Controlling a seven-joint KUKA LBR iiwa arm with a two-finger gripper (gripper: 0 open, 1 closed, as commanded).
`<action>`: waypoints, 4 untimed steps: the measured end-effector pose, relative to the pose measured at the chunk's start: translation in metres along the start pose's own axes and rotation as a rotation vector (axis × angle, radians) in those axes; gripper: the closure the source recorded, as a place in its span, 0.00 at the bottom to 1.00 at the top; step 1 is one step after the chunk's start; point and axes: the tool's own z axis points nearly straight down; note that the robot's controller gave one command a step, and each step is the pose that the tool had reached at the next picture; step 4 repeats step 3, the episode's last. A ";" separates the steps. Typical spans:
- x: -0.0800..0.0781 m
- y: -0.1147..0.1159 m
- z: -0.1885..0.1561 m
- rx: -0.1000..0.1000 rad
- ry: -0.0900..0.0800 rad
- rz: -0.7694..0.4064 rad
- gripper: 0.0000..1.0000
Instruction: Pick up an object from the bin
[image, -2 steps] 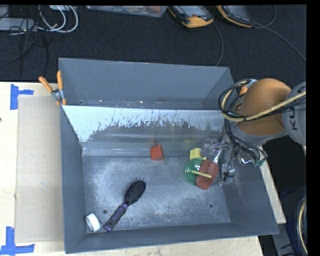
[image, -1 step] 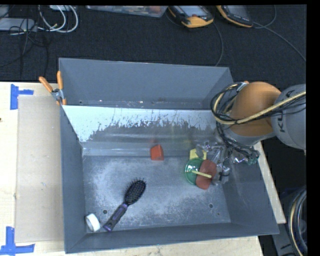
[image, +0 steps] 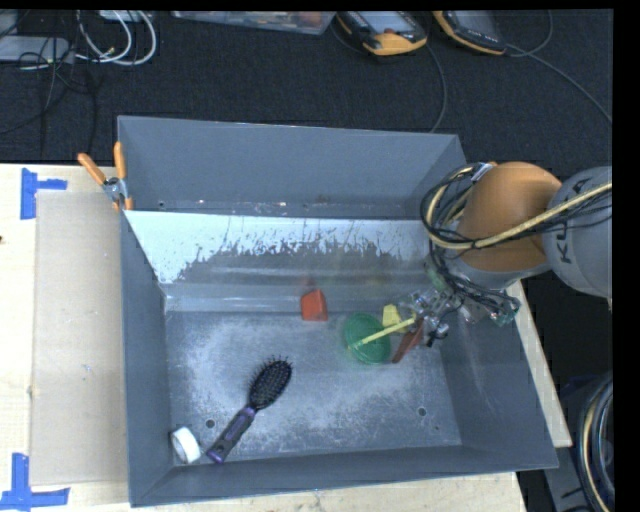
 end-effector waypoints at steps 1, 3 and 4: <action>0.000 0.000 0.000 0.000 0.000 -0.001 1.00; 0.001 0.002 -0.008 -0.005 0.006 0.000 1.00; 0.001 0.002 -0.008 -0.005 0.006 0.000 1.00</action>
Offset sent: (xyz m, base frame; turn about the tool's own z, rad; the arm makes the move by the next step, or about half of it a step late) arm -0.0001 -0.0001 0.0042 0.0000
